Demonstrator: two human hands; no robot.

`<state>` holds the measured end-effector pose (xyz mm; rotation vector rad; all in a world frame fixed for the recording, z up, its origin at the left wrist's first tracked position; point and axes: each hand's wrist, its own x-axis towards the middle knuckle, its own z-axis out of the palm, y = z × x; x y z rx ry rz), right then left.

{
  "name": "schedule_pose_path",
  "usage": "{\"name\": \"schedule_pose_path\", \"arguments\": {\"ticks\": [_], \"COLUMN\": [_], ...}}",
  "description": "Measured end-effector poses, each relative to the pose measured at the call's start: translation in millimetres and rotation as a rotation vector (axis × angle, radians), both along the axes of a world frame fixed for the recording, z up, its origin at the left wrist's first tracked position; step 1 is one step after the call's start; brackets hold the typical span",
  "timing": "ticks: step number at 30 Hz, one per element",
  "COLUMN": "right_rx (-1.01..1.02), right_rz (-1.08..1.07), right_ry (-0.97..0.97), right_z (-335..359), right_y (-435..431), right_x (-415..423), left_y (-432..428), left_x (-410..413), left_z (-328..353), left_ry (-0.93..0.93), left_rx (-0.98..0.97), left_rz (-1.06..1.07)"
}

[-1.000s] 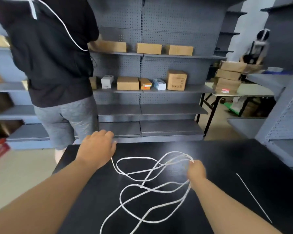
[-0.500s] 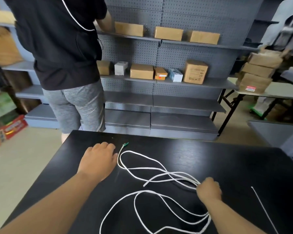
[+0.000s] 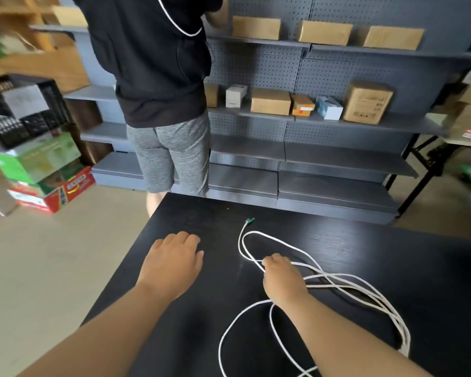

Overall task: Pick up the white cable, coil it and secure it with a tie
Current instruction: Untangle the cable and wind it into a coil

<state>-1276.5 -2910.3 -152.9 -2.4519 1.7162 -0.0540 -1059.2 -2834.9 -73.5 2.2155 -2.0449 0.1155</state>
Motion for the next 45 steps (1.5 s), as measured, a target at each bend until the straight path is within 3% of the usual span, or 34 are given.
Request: {"name": "schedule_pose_path", "arguments": {"ticks": [4, 11, 23, 30, 38, 45], "right_rx": [0.047, 0.121, 0.086, 0.123, 0.086, -0.015], "right_rz": [0.059, -0.031, -0.162, -0.089, -0.016, 0.006], "right_ry": [0.006, 0.056, 0.090, 0.141, -0.185, -0.318], "right_z": [-7.7, -19.4, -34.7, -29.7, 67.5, 180.5], "right_y": [-2.7, -16.1, -29.3, -18.3, -27.6, -6.7], "right_x": [41.3, 81.0, 100.9, 103.0, 85.9, 43.2], "left_y": [6.6, 0.5, -24.1, -27.7, -43.9, -62.0], "left_x": [23.6, 56.9, 77.0, 74.6, 48.6, 8.7], "left_z": [-5.8, -9.5, -9.8, -2.8, 45.9, 100.6], "left_ry": [0.007, 0.001, 0.039, 0.030, 0.063, 0.167], "left_rx": [0.007, 0.022, -0.006, -0.032, -0.185, -0.179], "left_rz": [-0.002, -0.036, -0.080, -0.121, -0.213, -0.342]}}
